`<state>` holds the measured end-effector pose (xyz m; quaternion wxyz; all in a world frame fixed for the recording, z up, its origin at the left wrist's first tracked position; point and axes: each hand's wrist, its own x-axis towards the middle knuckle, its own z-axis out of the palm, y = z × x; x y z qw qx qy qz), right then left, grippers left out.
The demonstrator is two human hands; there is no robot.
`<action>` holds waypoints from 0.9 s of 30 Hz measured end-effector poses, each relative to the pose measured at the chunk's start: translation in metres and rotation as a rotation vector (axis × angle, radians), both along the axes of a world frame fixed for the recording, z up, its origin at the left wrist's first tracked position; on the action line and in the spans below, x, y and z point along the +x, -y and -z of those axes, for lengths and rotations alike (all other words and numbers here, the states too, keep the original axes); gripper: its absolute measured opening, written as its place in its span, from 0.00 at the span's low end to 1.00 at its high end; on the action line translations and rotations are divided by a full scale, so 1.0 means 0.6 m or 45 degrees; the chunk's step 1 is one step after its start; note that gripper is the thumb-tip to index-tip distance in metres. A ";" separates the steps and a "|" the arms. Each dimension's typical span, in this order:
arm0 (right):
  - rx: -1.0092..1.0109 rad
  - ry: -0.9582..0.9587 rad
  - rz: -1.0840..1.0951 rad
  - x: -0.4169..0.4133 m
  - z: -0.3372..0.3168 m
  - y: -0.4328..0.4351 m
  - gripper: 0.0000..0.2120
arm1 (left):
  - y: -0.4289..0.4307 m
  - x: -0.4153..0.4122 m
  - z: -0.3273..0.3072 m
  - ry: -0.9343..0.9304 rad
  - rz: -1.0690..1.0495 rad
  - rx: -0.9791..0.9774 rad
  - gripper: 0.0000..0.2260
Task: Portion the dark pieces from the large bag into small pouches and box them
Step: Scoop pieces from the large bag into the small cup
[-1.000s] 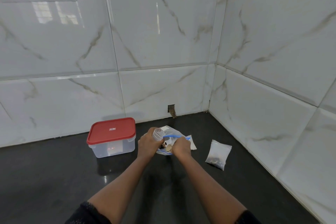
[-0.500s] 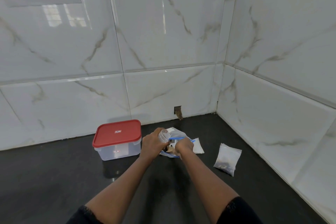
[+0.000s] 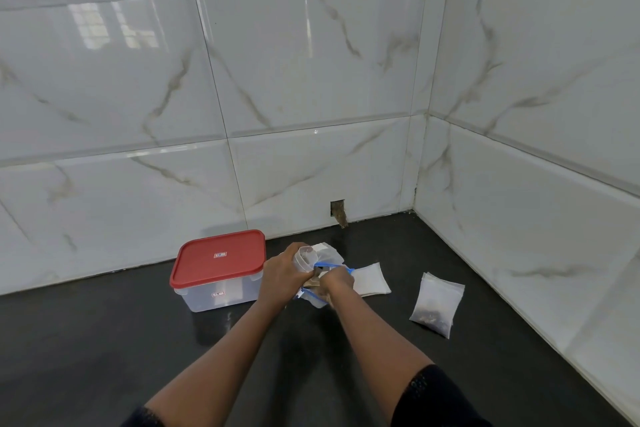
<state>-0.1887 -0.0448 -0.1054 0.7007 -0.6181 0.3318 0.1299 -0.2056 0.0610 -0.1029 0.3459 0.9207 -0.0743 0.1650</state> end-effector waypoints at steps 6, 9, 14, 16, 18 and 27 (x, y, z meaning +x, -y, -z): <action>-0.001 0.060 -0.065 -0.003 0.014 -0.003 0.18 | 0.000 -0.003 0.002 -0.017 0.016 0.016 0.26; -0.040 0.028 -0.025 -0.002 0.016 0.005 0.15 | 0.000 -0.002 0.003 -0.005 -0.004 0.000 0.29; -0.282 0.063 -0.083 -0.001 0.002 0.025 0.19 | 0.014 0.005 0.002 0.040 -0.067 0.038 0.21; -0.373 0.080 -0.133 0.000 -0.003 0.028 0.20 | 0.014 0.008 0.000 0.024 -0.118 0.060 0.19; -0.413 0.104 -0.141 -0.001 -0.009 0.036 0.19 | 0.016 0.007 -0.004 -0.010 -0.151 0.080 0.20; -0.374 0.170 -0.114 -0.010 -0.038 0.071 0.12 | 0.015 -0.009 -0.016 -0.098 -0.196 -0.118 0.24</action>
